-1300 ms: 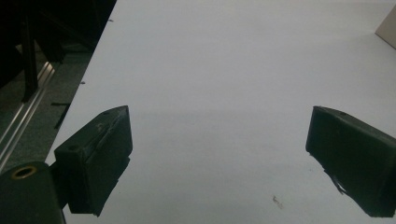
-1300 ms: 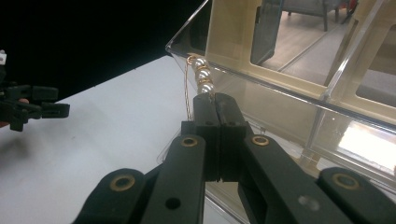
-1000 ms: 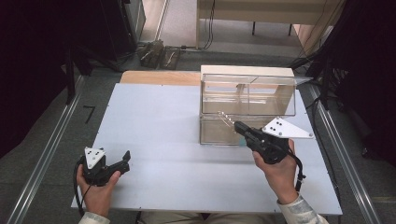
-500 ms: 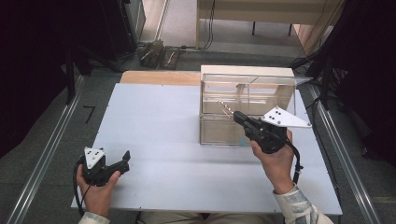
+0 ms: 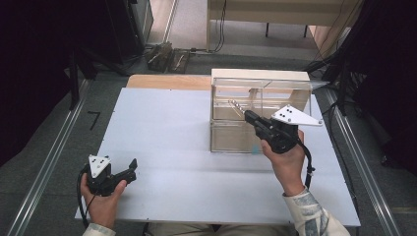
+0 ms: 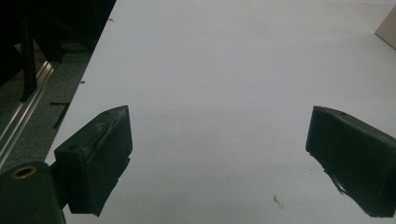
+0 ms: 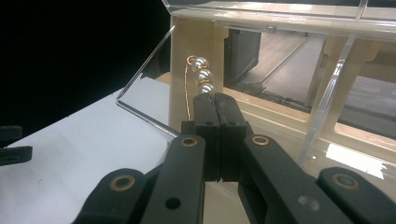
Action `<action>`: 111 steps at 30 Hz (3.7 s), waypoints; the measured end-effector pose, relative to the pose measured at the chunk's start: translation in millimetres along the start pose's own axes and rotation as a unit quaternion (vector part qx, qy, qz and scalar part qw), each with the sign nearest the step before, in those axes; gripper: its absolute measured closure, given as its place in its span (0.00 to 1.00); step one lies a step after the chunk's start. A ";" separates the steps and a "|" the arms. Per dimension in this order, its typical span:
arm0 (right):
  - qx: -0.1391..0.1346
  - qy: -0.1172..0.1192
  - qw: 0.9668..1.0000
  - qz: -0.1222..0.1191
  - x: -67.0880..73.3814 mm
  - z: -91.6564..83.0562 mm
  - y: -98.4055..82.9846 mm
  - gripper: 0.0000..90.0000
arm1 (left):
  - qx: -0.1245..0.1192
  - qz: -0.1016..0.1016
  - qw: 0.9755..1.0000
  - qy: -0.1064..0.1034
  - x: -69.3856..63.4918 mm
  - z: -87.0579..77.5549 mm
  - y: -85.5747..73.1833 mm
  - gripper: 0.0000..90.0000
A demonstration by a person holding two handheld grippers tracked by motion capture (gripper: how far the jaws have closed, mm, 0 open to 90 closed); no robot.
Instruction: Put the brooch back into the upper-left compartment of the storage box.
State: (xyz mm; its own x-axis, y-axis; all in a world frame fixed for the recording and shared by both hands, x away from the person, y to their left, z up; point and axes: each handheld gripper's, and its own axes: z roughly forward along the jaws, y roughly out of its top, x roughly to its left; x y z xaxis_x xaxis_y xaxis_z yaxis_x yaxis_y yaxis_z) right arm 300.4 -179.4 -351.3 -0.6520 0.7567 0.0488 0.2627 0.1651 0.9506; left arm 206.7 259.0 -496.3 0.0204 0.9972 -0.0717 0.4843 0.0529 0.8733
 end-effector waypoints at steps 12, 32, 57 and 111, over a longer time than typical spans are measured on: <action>0.001 -0.018 1.000 0.000 -3.4 6.5 1.9 0.97 | 0.000 0.000 1.000 0.001 0.2 0.2 -0.2 0.07; 0.004 -0.026 1.000 0.000 -3.9 15.1 2.1 0.88 | 0.001 0.000 1.000 0.001 0.2 0.1 -0.2 0.07; 0.003 0.000 1.000 -0.018 10.9 3.5 3.5 0.56 | 0.000 -0.001 1.000 0.001 0.2 -0.6 0.0 0.07; 0.039 -0.056 0.998 -0.008 -15.4 -62.4 -79.3 0.22 | 0.001 0.002 1.000 0.001 -0.8 -0.7 0.1 0.07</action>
State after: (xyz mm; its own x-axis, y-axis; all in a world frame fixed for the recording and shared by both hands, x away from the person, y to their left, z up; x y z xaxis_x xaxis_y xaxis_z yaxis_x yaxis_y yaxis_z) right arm 245.2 -243.7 -408.4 -0.5737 0.8190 -0.0056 0.3103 0.2236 0.9240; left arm 206.1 258.3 -495.9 0.0206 0.9975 -0.0673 0.4858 0.0489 0.8727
